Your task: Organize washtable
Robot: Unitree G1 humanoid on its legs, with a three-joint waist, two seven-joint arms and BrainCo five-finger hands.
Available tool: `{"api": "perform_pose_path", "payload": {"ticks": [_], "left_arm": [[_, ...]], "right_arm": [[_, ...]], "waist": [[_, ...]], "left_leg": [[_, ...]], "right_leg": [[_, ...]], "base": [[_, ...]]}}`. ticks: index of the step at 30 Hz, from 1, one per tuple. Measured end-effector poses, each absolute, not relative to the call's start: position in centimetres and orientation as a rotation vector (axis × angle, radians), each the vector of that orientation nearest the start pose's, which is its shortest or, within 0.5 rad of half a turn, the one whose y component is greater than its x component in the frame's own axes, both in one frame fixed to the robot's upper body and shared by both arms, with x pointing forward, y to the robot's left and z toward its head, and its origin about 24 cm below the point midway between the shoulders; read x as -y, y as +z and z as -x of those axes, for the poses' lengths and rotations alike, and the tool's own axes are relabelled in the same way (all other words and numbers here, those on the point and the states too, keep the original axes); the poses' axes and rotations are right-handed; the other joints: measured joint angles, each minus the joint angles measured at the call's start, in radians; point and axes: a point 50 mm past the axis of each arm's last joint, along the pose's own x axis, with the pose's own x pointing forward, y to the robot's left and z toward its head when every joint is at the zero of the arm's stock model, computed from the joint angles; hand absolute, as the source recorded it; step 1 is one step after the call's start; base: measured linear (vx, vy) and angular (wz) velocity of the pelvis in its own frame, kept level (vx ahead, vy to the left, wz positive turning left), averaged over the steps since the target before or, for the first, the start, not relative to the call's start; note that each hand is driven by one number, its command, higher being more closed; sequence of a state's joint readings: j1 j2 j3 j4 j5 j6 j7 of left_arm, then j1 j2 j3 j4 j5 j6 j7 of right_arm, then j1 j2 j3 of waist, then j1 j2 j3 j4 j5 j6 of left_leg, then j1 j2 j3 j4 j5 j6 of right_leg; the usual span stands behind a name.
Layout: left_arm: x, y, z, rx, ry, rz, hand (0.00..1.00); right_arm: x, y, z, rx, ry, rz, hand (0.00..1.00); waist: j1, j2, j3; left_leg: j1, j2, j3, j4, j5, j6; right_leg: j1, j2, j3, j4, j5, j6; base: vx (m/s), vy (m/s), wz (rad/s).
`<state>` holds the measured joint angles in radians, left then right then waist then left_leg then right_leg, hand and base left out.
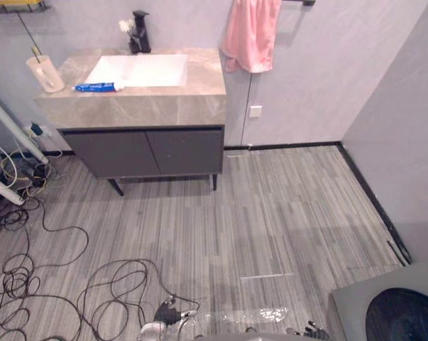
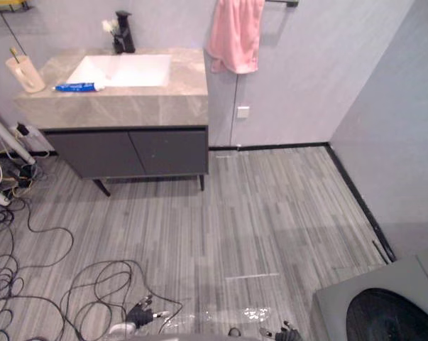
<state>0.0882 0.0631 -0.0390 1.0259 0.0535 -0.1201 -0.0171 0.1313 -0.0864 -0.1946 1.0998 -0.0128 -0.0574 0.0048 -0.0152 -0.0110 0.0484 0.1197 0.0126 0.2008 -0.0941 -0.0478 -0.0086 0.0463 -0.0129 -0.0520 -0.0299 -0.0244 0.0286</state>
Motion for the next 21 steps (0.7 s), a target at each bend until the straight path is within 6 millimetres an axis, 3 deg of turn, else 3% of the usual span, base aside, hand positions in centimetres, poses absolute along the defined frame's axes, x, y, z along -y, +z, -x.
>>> {"api": "perform_pose_path", "payload": {"ticks": [5,21], "left_arm": [[-16.69,-15.63,-10.99,-0.987,-0.051,-0.108,0.0],[-16.2,-15.55,-11.29,-0.978,-0.092,-0.13,0.0]], "right_arm": [[20.72,-16.63,-6.95,-1.156,-0.233,-0.016,0.0],[20.58,-16.47,-7.41,-1.142,-0.154,0.029,0.0]], "waist": [[-0.001,-0.001,0.001],[-0.001,-0.001,0.011]], "left_leg": [[0.012,0.006,0.026,0.0,-0.003,-0.017],[0.01,0.006,0.048,0.0,-0.004,-0.016]], "right_leg": [[0.003,0.005,0.016,0.001,0.001,0.001],[-0.014,0.005,0.032,0.019,0.001,0.0]], "base": [[0.02,-0.037,-0.12],[-0.05,-0.035,-0.03]]}}
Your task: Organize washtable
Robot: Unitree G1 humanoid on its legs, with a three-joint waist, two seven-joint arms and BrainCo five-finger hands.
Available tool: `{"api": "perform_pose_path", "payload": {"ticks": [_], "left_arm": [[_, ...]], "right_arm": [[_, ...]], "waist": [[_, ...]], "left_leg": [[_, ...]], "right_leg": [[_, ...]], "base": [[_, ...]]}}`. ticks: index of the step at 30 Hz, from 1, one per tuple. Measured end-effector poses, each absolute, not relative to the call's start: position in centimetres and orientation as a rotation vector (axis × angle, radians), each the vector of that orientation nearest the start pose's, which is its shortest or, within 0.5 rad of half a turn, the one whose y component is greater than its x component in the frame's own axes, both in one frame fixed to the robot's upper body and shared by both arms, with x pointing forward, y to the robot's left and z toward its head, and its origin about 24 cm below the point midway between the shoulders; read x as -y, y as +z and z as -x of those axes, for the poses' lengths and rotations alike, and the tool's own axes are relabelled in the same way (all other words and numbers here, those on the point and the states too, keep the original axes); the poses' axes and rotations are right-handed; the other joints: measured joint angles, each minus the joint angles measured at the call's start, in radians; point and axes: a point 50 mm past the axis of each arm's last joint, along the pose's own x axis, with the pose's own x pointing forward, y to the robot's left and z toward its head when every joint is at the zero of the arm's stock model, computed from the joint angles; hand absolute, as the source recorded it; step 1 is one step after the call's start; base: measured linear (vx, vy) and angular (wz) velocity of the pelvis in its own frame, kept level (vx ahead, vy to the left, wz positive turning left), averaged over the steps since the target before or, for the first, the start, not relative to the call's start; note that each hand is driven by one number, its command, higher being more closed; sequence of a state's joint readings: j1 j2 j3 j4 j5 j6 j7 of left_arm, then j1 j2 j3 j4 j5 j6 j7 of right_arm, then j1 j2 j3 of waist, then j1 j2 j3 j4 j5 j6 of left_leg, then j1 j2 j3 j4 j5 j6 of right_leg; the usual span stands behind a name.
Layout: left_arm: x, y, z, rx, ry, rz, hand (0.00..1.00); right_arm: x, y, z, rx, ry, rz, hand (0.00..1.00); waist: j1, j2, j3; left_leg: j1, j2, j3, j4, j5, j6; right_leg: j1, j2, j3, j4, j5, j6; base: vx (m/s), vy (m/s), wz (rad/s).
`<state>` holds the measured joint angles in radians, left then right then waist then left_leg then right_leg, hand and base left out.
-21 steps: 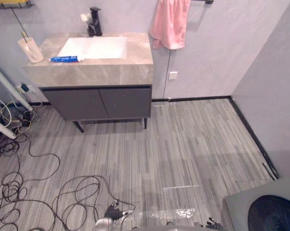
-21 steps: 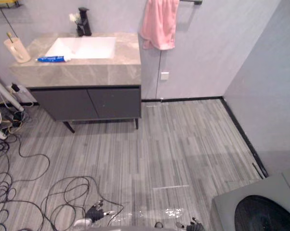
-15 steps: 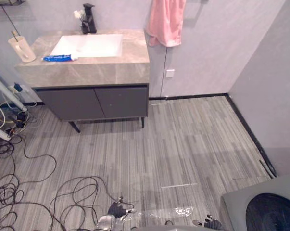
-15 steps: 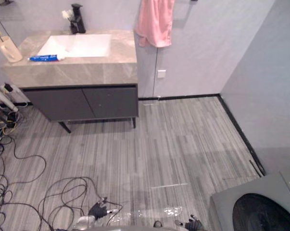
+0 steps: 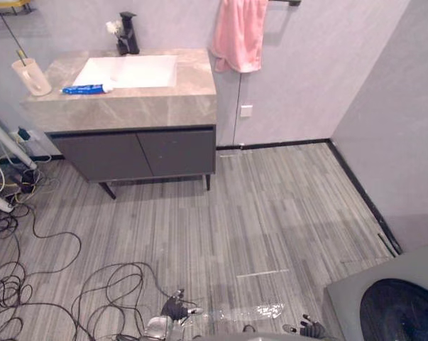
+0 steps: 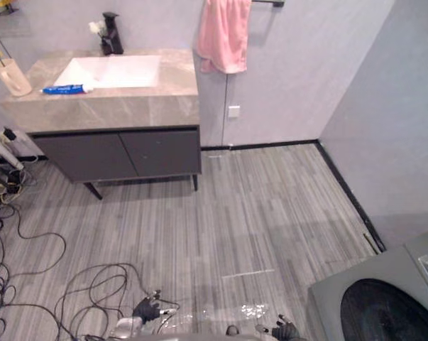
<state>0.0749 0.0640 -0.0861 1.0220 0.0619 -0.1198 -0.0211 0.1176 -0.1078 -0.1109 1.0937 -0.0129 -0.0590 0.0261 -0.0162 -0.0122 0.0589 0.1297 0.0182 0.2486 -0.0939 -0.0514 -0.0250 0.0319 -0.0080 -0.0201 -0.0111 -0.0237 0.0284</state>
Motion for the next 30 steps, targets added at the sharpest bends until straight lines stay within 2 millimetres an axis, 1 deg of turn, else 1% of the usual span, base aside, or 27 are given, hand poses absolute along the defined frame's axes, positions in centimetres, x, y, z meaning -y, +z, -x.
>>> {"api": "perform_pose_path", "payload": {"ticks": [12,16,30], "left_arm": [[-16.2,-15.53,-11.37,-0.976,-0.099,-0.141,0.0],[-15.84,-15.54,-11.4,-0.975,-0.125,-0.154,0.0],[-16.03,-15.53,-11.42,-0.975,-0.114,-0.151,0.0]], "right_arm": [[20.61,-16.43,-7.54,-1.14,-0.137,0.046,0.0],[20.54,-16.37,-7.72,-1.134,-0.114,0.065,0.0],[20.62,-16.31,-7.83,-1.133,-0.09,0.067,0.0]], "waist": [[0.001,0.003,0.001],[0.001,0.004,0.001],[0.002,0.009,0.0]], "left_leg": [[0.002,0.002,0.001,0.0,0.0,0.0],[0.005,0.002,0.002,0.0,-0.001,0.0],[0.0,0.002,0.031,0.001,-0.005,0.006]], "right_leg": [[0.004,0.003,0.0,-0.004,0.0,0.0],[0.003,0.002,0.001,0.003,0.0,0.0],[-0.021,0.006,0.036,0.017,-0.001,0.0]], "base": [[0.01,-0.028,0.0],[-0.01,-0.008,0.0],[-0.01,-0.025,-0.07]]}}
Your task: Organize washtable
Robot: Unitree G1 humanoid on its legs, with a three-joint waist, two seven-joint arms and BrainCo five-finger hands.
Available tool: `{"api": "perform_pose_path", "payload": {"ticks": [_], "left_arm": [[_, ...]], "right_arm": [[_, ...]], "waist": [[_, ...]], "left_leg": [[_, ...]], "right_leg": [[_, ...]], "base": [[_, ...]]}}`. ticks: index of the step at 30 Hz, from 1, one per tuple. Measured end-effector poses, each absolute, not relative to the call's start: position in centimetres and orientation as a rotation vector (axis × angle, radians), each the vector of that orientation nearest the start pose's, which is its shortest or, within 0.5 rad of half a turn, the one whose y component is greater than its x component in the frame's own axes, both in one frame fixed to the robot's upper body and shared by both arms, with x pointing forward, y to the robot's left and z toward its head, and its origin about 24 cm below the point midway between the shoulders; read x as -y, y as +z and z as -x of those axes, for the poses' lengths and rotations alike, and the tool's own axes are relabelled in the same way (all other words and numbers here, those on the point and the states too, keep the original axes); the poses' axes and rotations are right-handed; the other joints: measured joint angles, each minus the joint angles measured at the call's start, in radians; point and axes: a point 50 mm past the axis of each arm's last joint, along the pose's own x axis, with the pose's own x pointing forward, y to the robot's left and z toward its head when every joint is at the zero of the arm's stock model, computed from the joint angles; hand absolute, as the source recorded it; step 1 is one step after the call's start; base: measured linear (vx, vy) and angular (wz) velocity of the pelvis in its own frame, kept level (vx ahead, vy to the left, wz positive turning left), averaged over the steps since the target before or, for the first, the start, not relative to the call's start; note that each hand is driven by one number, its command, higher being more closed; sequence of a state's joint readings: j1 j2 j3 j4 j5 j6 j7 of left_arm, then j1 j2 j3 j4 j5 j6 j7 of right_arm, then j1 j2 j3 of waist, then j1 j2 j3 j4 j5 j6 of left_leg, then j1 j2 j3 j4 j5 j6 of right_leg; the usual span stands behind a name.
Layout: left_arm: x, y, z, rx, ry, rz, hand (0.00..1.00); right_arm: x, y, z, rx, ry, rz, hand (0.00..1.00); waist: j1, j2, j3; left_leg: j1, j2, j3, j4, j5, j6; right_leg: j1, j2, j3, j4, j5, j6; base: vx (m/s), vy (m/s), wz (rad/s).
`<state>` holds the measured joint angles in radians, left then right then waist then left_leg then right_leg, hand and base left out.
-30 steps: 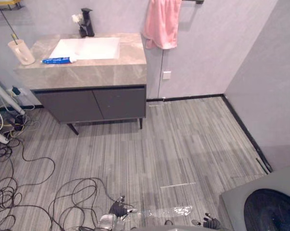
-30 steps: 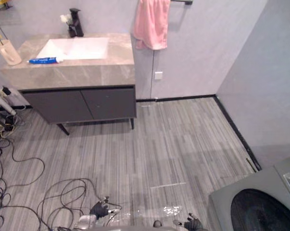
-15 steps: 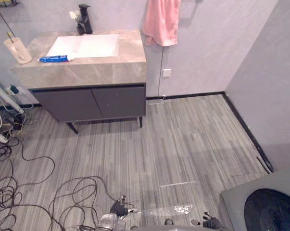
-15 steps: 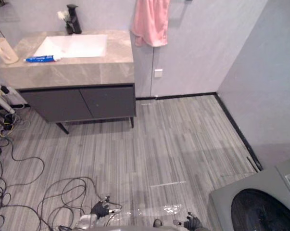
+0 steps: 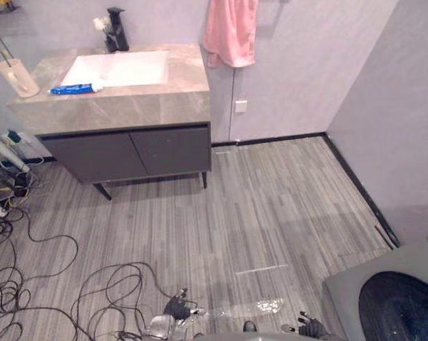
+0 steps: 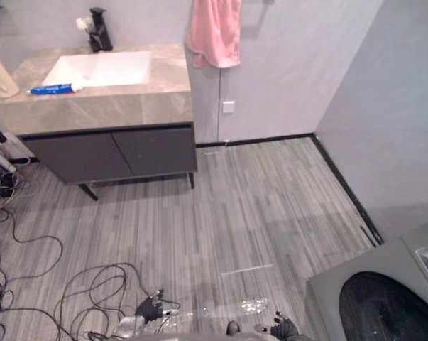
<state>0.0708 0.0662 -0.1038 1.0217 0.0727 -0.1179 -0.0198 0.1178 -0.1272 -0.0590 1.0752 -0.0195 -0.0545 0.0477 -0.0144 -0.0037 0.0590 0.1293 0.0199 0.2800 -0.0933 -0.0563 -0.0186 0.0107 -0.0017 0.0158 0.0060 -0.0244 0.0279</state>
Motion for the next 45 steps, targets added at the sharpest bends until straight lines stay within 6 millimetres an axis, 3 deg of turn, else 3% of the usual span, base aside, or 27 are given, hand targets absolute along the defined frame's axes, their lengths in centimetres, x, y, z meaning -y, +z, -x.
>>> {"api": "perform_pose_path", "payload": {"ticks": [4,7,9,11,12,14,17,18,21,22,23,24,25,27,30,34,35,36,37,38,39,40,41,42,43,45], "left_arm": [[-16.7,-15.4,-11.6,-0.965,-0.066,-0.128,0.0],[-17.3,-15.1,-12.0,-0.946,-0.036,-0.124,0.0],[-17.5,-15.1,-11.9,-0.945,-0.031,-0.127,0.0],[-17.6,-15.1,-11.7,-0.947,-0.013,-0.115,0.0],[-18.0,-15.0,-11.8,-0.941,0.036,-0.086,0.0],[-18.2,-15.1,-11.6,-0.945,0.062,-0.078,0.0],[-17.7,-15.0,-11.9,-0.938,0.052,-0.069,0.0],[-17.6,-15.0,-12.0,-0.934,0.05,-0.067,0.0],[-17.2,-14.7,-12.9,-0.913,0.042,-0.061,0.0],[-17.2,-14.6,-13.2,-0.905,0.043,-0.061,0.0],[-17.3,-14.6,-13.2,-0.903,0.046,-0.06,0.0],[-17.2,-14.6,-13.4,-0.905,0.053,-0.046,0.0],[-16.5,-14.5,-14.0,-0.894,0.038,-0.028,0.0],[-15.8,-14.4,-14.4,-0.886,0.031,-0.013,0.0],[-15.8,-15.0,-13.2,-0.939,0.039,-0.002,0.0],[-16.3,-15.6,-11.9,-0.988,0.071,0.011,0.0],[-16.4,-15.6,-11.8,-0.991,0.073,0.01,0.0],[-16.6,-15.6,-11.7,-0.991,0.074,0.004,0.0],[-16.6,-15.6,-11.8,-0.989,0.074,0.003,0.0],[-16.6,-15.6,-11.7,-0.99,0.073,0.002,0.0],[-16.6,-15.5,-11.7,-0.985,0.07,0.001,0.0],[-16.6,-15.4,-11.8,-0.979,0.072,0.0,0.0],[-16.6,-15.3,-12.0,-0.964,0.07,-0.001,0.0],[-16.4,-15.0,-12.4,-0.943,0.067,0.001,0.0],[-16.1,-14.9,-12.6,-0.928,0.056,-0.005,0.0],[-15.9,-14.7,-12.9,-0.908,0.043,-0.016,0.0]], "right_arm": [[20.6,-16.2,-8.3,-1.126,-0.082,0.06,0.0],[20.5,-16.1,-8.9,-1.107,-0.088,0.034,0.0],[20.9,-15.8,-9.4,-1.075,-0.117,0.006,0.0],[20.9,-15.6,-9.7,-1.046,-0.146,-0.03,0.0],[21.0,-15.5,-9.6,-1.025,-0.187,-0.075,0.0],[21.0,-15.5,-9.4,-1.016,-0.223,-0.117,0.0],[21.2,-15.5,-9.0,-0.998,-0.309,-0.208,0.0],[21.2,-15.6,-8.9,-0.998,-0.338,-0.229,0.0],[21.8,-15.6,-8.3,-0.994,-0.433,-0.28,0.0],[21.8,-15.6,-8.3,-0.994,-0.446,-0.292,0.0],[21.5,-15.7,-8.3,-0.996,-0.445,-0.302,0.0],[21.9,-15.5,-8.7,-0.982,-0.468,-0.314,0.0],[22.5,-15.3,-9.2,-0.957,-0.5,-0.326,0.0],[22.5,-15.2,-9.8,-0.945,-0.507,-0.333,0.0],[22.2,-15.5,-9.5,-0.985,-0.476,-0.31,0.0],[22.8,-15.6,-9.3,-1.021,-0.447,-0.254,0.0],[22.8,-15.7,-9.3,-1.03,-0.434,-0.242,0.0],[22.5,-15.8,-9.3,-1.047,-0.399,-0.212,0.0],[22.3,-15.8,-9.4,-1.051,-0.375,-0.191,0.0],[22.2,-15.8,-9.4,-1.055,-0.35,-0.178,0.0],[22.4,-15.8,-9.3,-1.057,-0.338,-0.167,0.0],[22.0,-15.9,-9.2,-1.065,-0.313,-0.156,0.0],[22.0,-15.9,-9.2,-1.071,-0.297,-0.137,0.0],[22.0,-15.9,-9.1,-1.079,-0.289,-0.122,0.0],[22.0,-16.0,-9.0,-1.084,-0.289,-0.12,0.0],[21.8,-16.0,-9.0,-1.089,-0.279,-0.114,0.0]], "waist": [[0.006,-0.005,0.012],[0.003,-0.011,0.044],[0.005,-0.003,0.074],[0.004,0.003,0.089],[0.006,0.0,0.093],[0.004,0.0,0.093],[-0.002,0.005,0.096],[-0.002,0.007,0.097],[0.003,0.021,0.109],[0.002,0.017,0.121],[0.003,0.009,0.128],[0.004,0.023,0.145],[-0.001,0.048,0.165],[0.0,0.044,0.171],[0.0,0.025,0.137],[-0.019,0.066,0.092],[-0.022,0.062,0.078],[-0.023,0.046,0.051],[-0.024,0.042,0.04],[-0.025,0.044,0.033],[-0.025,0.048,0.032],[-0.023,0.046,0.032],[-0.015,0.043,0.034],[-0.004,0.037,0.037],[0.003,0.024,0.045],[0.006,0.025,0.046]], "left_leg": [[-0.037,0.005,0.028,0.076,-0.046,0.012],[-0.084,0.01,0.043,0.212,-0.129,0.028],[-0.07,0.018,0.056,0.272,-0.185,0.049],[-0.034,0.021,0.067,0.281,-0.205,0.057],[-0.013,0.033,0.079,0.316,-0.235,0.055],[0.006,0.05,0.085,0.332,-0.25,0.036],[0.052,0.081,0.083,0.313,-0.257,0.006],[0.058,0.089,0.079,0.311,-0.258,-0.002],[0.083,0.138,0.062,0.301,-0.277,-0.063],[0.116,0.156,0.054,0.299,-0.297,-0.104],[0.133,0.16,0.054,0.295,-0.305,-0.121],[0.174,0.197,0.057,0.284,-0.318,-0.155],[0.193,0.219,0.07,0.273,-0.295,-0.18],[0.218,0.227,0.086,0.248,-0.24,-0.185],[0.269,0.237,0.065,0.185,-0.122,-0.19],[0.211,0.321,-0.01,0.233,-0.056,-0.2],[0.179,0.331,-0.035,0.265,-0.025,-0.19],[0.112,0.333,-0.065,0.337,0.048,-0.117],[0.081,0.335,-0.077,0.378,0.08,-0.076],[0.036,0.35,-0.085,0.446,0.132,-0.011],[-0.007,0.377,-0.081,0.538,0.223,0.046],[-0.034,0.399,-0.074,0.622,0.273,0.062],[-0.075,0.425,-0.056,0.758,0.221,0.07],[-0.132,0.426,-0.015,0.926,0.09,0.044],[-0.156,0.404,0.005,0.965,0.029,0.022],[-0.205,0.337,0.02,0.964,-0.057,0.018]], "right_leg": [[-0.047,-0.002,0.029,0.068,-0.025,0.004],[-0.108,-0.015,0.048,0.222,-0.102,0.02],[-0.162,-0.016,0.055,0.415,-0.136,0.058],[-0.237,-0.015,0.053,0.595,-0.131,0.063],[-0.303,-0.019,0.031,0.737,-0.15,0.043],[-0.34,-0.03,0.003,0.775,-0.162,0.034],[-0.383,-0.067,-0.081,0.623,-0.156,0.046],[-0.383,-0.074,-0.104,0.566,-0.145,0.051],[-0.374,-0.098,-0.164,0.292,-0.023,0.058],[-0.338,-0.121,-0.177,0.175,0.037,0.058],[-0.315,-0.137,-0.181,0.137,0.054,0.063],[-0.293,-0.126,-0.237,0.168,0.173,0.052],[-0.318,-0.115,-0.254,0.271,0.122,0.025],[-0.357,-0.131,-0.256,0.422,0.018,-0.001],[-0.39,-0.156,-0.272,0.611,-0.148,-0.017],[-0.394,-0.103,-0.284,0.653,-0.192,-0.069],[-0.394,-0.096,-0.276,0.651,-0.195,-0.074],[-0.381,-0.086,-0.252,0.616,-0.195,-0.074],[-0.365,-0.082,-0.247,0.582,-0.195,-0.074],[-0.323,-0.067,-0.244,0.52,-0.195,-0.075],[-0.259,-0.044,-0.248,0.451,-0.191,-0.082],[-0.216,-0.034,-0.253,0.412,-0.187,-0.089],[-0.179,-0.03,-0.254,0.387,-0.186,-0.1],[-0.117,-0.032,-0.245,0.354,-0.184,-0.104],[-0.085,-0.038,-0.231,0.336,-0.184,-0.104],[-0.034,-0.058,-0.213,0.309,-0.184,-0.104]], "base": [[0.0,0.0,-0.25],[-0.02,0.012,-0.14],[-0.05,0.044,-0.16],[0.04,0.054,-0.2],[0.12,0.048,-0.25],[0.15,0.035,-0.17],[0.24,-0.026,0.06],[0.31,-0.108,0.17],[0.42,-0.23,0.23],[0.44,-0.326,0.23],[0.44,-0.357,0.25],[0.37,-0.363,0.28],[0.34,-0.341,0.31],[0.3,-0.292,0.3],[0.37,-0.334,0.31],[0.36,-0.248,0.37],[0.33,-0.189,0.37],[0.32,-0.19,0.32],[0.32,-0.182,0.23],[0.31,-0.169,0.13],[0.3,-0.166,0.11],[0.25,-0.17,0.01],[0.24,-0.182,-0.13],[0.24,-0.166,-0.23],[0.16,-0.102,-0.22],[0.13,0.039,-0.26]]}}
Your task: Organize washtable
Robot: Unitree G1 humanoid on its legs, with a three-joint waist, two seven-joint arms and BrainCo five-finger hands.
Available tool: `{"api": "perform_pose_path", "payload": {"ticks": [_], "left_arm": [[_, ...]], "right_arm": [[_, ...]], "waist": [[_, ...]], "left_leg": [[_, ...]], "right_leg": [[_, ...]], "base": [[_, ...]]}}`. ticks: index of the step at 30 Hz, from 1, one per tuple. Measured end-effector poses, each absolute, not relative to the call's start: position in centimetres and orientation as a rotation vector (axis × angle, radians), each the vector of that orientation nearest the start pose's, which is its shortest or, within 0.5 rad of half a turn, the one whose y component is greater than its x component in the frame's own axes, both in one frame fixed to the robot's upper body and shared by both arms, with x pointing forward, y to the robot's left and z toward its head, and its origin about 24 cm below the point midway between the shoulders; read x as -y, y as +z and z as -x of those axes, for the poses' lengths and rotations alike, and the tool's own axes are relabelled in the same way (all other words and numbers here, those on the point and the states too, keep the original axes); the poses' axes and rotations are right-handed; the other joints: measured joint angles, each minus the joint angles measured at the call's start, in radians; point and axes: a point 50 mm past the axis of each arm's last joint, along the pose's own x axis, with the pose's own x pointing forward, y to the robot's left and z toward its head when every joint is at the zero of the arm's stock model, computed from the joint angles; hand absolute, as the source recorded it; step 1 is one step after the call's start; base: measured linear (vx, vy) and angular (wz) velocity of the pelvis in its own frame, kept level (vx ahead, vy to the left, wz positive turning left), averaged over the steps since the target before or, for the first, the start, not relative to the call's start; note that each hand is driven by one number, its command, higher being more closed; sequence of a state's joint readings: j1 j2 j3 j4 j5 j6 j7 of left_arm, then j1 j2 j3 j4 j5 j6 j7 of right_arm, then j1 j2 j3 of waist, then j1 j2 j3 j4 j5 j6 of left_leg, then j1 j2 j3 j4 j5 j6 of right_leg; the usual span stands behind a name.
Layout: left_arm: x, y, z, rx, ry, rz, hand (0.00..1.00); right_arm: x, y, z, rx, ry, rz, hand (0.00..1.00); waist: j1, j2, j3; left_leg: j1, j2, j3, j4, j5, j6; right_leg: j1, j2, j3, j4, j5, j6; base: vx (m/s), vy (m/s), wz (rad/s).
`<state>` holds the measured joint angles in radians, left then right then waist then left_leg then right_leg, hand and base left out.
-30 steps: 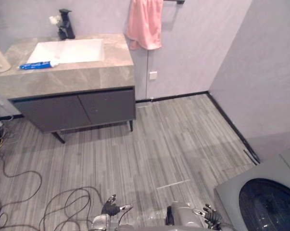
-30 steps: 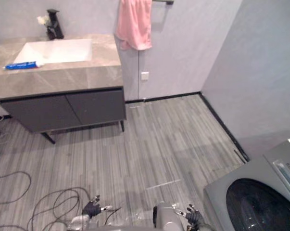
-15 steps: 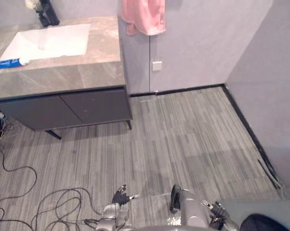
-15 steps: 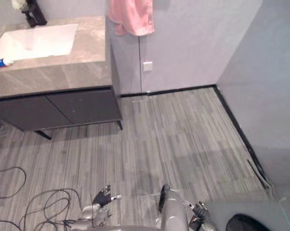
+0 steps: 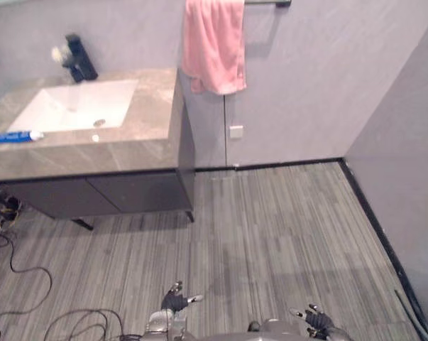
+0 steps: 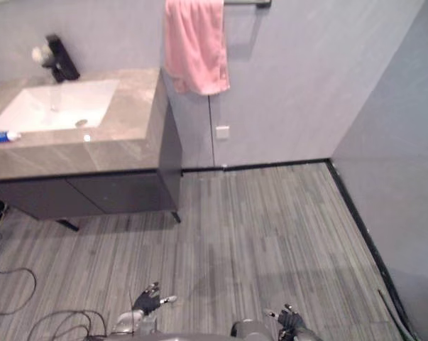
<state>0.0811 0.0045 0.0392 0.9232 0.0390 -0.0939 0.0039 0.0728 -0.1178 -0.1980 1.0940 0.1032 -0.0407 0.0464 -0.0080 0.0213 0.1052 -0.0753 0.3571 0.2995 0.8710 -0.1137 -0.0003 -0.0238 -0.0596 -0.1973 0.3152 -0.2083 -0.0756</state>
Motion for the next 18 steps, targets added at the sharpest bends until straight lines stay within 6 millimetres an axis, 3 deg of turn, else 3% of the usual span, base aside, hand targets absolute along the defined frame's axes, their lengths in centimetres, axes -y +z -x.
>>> {"api": "perform_pose_path", "payload": {"ticks": [2,3,4,5,6,8,11,18], "left_arm": [[-16.0,-14.6,-12.7,-0.901,0.053,-0.02,0.0],[-16.1,-14.6,-12.8,-0.895,0.067,-0.023,0.0],[-16.0,-14.6,-12.7,-0.897,0.076,-0.015,0.0],[-15.9,-14.7,-12.5,-0.901,0.076,-0.011,0.0],[-15.9,-14.9,-12.2,-0.915,0.078,-0.009,0.0],[-16.4,-14.9,-12.0,-0.919,0.11,0.002,0.0],[-17.3,-15.1,-11.5,-0.938,0.154,0.01,0.0],[-16.9,-15.5,-10.8,-0.975,0.117,-0.029,0.0]], "right_arm": [[21.6,-16.0,-9.2,-1.084,-0.266,-0.111,0.0],[21.6,-16.0,-9.2,-1.084,-0.267,-0.11,0.0],[22.0,-15.8,-9.4,-1.073,-0.269,-0.101,0.0],[22.3,-15.7,-9.7,-1.059,-0.269,-0.091,0.0],[22.4,-15.6,-9.8,-1.052,-0.266,-0.083,0.0],[21.9,-15.7,-9.8,-1.051,-0.248,-0.081,0.0],[20.6,-15.7,-10.2,-1.039,-0.21,-0.086,0.0],[19.4,-15.8,-10.4,-1.035,-0.152,-0.071,0.0]], "waist": [[0.009,0.001,0.002],[0.021,0.004,0.003],[0.023,0.025,0.005],[0.024,0.043,0.006],[0.022,0.043,0.001],[0.024,0.035,0.003],[0.025,0.007,0.004],[0.021,0.007,-0.014]], "left_leg": [[-0.056,-0.08,0.001,-0.08,-0.041,-0.025],[-0.08,-0.133,-0.002,-0.199,-0.043,-0.038],[-0.085,-0.179,-0.019,-0.382,0.054,-0.053],[-0.08,-0.182,-0.025,-0.435,0.08,-0.06],[-0.026,-0.211,-0.051,-0.518,0.063,-0.071],[0.031,-0.232,-0.052,-0.658,0.063,-0.071],[0.073,-0.265,-0.049,-0.781,0.112,-0.054],[0.159,-0.282,-0.047,-0.931,0.175,-0.065]], "right_leg": [[0.021,-0.024,0.031,-0.007,0.0,0.003],[0.026,-0.037,0.052,-0.003,-0.004,0.027],[0.033,-0.027,0.071,0.003,-0.016,0.061],[0.033,-0.012,0.08,0.007,-0.023,0.071],[0.034,-0.017,0.109,0.008,-0.03,0.087],[0.021,-0.023,0.116,-0.005,-0.021,0.101],[0.006,-0.038,0.119,-0.004,-0.018,0.105],[0.019,-0.024,0.128,-0.022,-0.018,0.106]], "base": [[0.11,0.117,-0.42],[0.07,0.174,-0.46],[0.07,0.185,-0.42],[0.07,0.175,-0.22],[0.07,0.126,-0.06],[0.05,0.105,0.0],[-0.01,0.045,0.01],[0.0,-0.027,-0.05]]}}
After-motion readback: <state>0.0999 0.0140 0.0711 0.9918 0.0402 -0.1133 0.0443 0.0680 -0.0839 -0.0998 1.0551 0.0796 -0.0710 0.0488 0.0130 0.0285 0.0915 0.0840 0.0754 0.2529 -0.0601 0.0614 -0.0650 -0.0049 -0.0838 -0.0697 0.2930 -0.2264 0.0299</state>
